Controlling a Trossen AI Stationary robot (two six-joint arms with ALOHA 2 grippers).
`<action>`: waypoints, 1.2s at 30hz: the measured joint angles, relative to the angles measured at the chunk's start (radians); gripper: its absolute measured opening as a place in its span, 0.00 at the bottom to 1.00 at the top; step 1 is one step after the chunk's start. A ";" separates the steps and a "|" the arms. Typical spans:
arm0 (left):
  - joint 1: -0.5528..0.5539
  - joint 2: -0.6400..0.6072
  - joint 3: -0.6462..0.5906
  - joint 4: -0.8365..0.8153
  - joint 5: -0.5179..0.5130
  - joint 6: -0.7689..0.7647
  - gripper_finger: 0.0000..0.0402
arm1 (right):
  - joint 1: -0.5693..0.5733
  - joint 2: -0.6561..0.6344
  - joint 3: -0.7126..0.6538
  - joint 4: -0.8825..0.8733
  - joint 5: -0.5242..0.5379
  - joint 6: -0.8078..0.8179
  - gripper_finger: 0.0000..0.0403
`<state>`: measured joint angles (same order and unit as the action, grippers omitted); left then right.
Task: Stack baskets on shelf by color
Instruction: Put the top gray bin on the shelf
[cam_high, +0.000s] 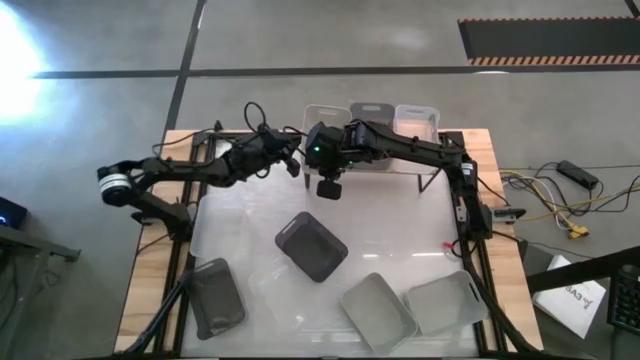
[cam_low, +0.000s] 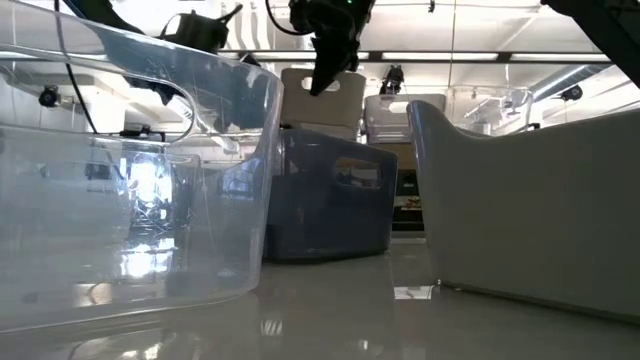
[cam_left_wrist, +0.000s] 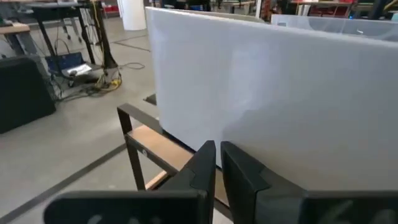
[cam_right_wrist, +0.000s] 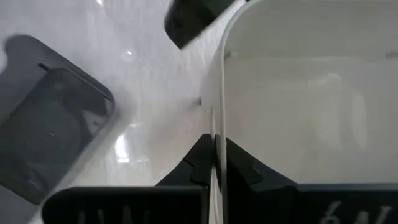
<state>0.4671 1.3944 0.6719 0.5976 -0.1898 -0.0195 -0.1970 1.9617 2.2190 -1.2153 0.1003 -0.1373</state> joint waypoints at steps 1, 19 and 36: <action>0.000 -0.009 -0.004 -0.005 0.000 0.001 0.03 | 0.000 0.000 0.000 -0.006 0.013 -0.013 0.02; -0.063 -0.575 -0.067 -0.469 -0.004 0.086 0.03 | 0.321 -0.125 -0.011 -0.139 0.079 0.011 0.02; -0.511 -0.683 -0.249 -0.316 -0.160 0.131 0.03 | 0.462 -0.413 -0.736 0.134 -0.087 0.294 0.02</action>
<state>-0.0441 0.7116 0.4230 0.2820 -0.3493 0.1119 0.2652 1.5486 1.4832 -1.0816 0.0136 0.1566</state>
